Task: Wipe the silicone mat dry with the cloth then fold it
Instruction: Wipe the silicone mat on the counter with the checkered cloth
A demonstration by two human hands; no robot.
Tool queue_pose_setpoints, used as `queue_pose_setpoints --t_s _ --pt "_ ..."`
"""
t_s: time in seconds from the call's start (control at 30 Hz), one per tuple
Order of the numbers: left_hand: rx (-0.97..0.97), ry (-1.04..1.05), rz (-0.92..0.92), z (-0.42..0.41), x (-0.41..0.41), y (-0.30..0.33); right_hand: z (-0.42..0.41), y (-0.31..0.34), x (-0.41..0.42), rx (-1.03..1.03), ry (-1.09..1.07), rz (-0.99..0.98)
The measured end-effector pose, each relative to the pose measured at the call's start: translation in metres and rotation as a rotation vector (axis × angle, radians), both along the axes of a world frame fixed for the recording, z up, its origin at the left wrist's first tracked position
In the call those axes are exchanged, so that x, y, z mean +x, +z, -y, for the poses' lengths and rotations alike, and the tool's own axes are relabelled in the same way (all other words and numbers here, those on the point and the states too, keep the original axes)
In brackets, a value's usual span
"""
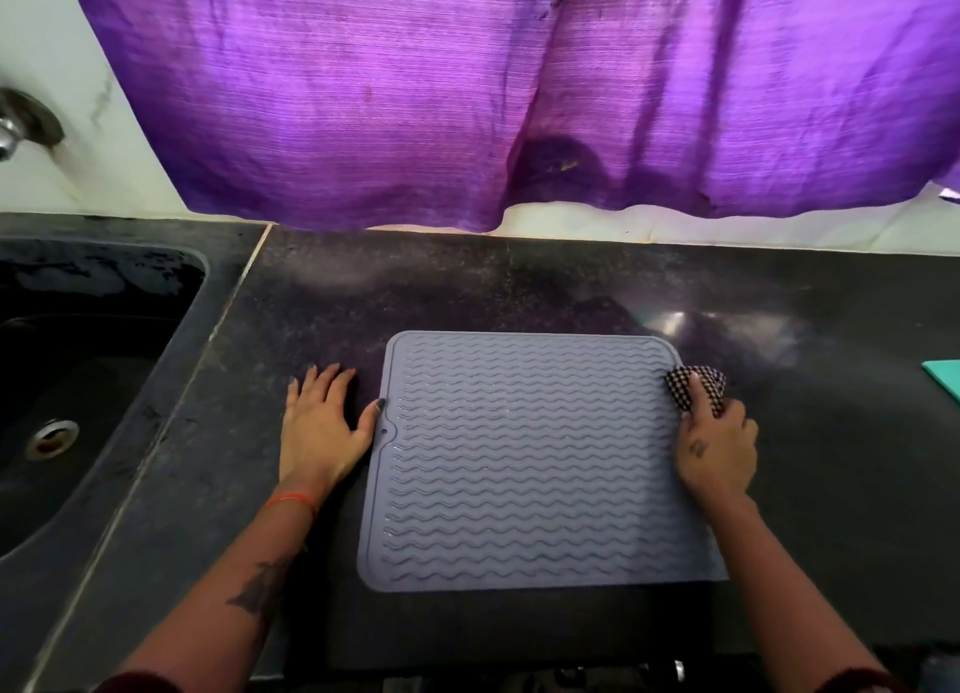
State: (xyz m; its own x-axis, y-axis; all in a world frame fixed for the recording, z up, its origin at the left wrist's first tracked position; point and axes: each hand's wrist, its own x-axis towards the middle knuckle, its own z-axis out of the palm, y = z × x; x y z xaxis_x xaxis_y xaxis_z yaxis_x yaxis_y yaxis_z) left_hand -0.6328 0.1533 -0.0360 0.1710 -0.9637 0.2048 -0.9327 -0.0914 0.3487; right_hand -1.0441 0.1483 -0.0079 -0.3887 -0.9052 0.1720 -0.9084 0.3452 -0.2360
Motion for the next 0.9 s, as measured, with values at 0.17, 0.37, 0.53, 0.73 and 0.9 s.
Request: queue_pose_setpoints --t_s 0.17,0.37,0.53,0.73,0.9 --pt "0.006 -0.003 -0.002 0.0 0.0 0.0 0.003 0.001 -0.001 0.064 0.011 0.017" --pt "-0.008 -0.008 -0.001 0.0 0.0 0.0 -0.018 0.003 0.043 -0.02 0.046 0.062" --pt "-0.005 -0.01 -0.001 0.0 -0.001 0.0 -0.016 0.004 0.057 0.053 0.08 0.021" --pt "0.0 -0.006 0.0 0.0 0.0 0.0 -0.02 0.005 0.099 0.016 0.179 0.164" --pt "0.002 -0.008 0.011 0.0 0.0 -0.001 -0.014 0.007 0.109 0.023 0.17 0.126"
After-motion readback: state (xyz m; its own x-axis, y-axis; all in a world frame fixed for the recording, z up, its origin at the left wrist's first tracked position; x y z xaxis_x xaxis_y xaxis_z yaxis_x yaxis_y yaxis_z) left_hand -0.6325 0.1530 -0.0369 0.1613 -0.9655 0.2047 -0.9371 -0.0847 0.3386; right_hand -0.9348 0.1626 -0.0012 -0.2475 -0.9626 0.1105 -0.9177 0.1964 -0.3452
